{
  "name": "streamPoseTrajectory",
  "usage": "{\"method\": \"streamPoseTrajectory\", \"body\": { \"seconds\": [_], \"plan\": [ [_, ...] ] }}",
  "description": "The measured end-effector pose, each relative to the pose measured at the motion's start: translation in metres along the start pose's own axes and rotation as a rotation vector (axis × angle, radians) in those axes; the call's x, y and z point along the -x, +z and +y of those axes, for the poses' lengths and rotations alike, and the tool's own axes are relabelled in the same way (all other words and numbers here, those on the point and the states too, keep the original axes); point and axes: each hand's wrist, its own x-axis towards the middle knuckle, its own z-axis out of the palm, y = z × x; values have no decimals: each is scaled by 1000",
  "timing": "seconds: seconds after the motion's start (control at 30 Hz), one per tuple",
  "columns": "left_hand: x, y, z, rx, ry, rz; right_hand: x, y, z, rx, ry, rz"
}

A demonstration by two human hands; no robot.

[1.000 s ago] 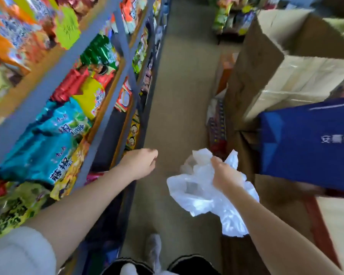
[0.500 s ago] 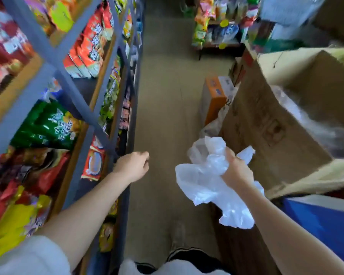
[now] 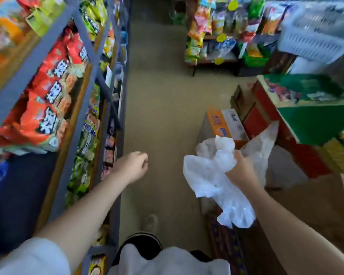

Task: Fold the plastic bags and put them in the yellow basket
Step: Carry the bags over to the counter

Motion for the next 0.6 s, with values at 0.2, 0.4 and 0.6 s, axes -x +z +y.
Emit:
{"method": "streamPoseTrajectory", "body": {
  "seconds": [0.2,0.4,0.6],
  "plan": [
    [-189,-69,-2,-55,125,-42,-141,-40,-47,-82,196,61],
    [-374,-87,28,76,228,-20,-286,-56,-44,-200,288,130],
    [-524,-122,64,222,324,8,-432,-107,-55,-274,344,163]
  ]
}}
